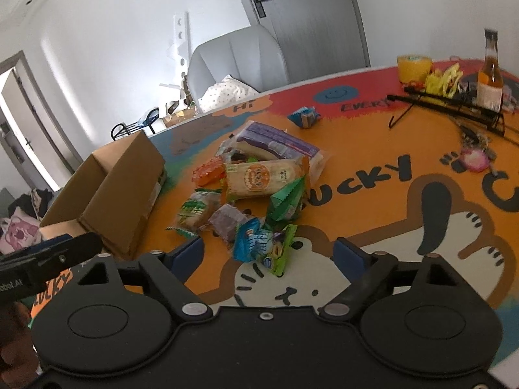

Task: Organize snacks
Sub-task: 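Reach the right gripper into the pile and grasp the green-wrapped snack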

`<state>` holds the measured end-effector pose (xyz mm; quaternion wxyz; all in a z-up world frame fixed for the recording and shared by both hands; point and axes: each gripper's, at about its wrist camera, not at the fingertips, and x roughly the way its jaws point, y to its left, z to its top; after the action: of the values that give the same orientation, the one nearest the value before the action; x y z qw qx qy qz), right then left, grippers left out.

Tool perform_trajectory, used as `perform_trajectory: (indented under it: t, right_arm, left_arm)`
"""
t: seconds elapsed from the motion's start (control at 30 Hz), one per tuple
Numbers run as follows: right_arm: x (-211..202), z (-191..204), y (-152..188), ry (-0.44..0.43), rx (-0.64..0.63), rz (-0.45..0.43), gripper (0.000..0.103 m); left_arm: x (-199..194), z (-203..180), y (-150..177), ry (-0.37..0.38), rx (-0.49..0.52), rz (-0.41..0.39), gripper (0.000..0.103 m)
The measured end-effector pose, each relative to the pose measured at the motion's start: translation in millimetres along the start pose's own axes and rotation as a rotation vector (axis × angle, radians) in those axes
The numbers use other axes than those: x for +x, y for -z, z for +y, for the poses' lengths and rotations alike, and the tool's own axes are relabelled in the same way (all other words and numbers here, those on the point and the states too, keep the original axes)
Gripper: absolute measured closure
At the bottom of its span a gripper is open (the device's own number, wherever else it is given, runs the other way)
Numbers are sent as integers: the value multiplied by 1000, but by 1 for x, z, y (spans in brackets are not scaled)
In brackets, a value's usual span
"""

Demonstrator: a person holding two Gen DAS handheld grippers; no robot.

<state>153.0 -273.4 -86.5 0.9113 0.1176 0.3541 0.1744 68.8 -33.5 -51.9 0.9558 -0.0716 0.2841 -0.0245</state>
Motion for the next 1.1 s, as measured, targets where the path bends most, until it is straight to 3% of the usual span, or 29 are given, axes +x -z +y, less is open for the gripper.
perform_trajectory:
  t: [0.27,0.57,1.1]
  right_arm:
    - [24,-17,-6,-15,53,-9,27]
    - [49,-29,-16,-40,97,0,36]
    - [75,-37,-23,-74,128,30,47]
  left_arm:
    - [34,-12,-2,9,-4,-8,30]
    - [73,-24,-5,0,-3,5,35]
    - [127,-27,-7,-84,10,48,37]
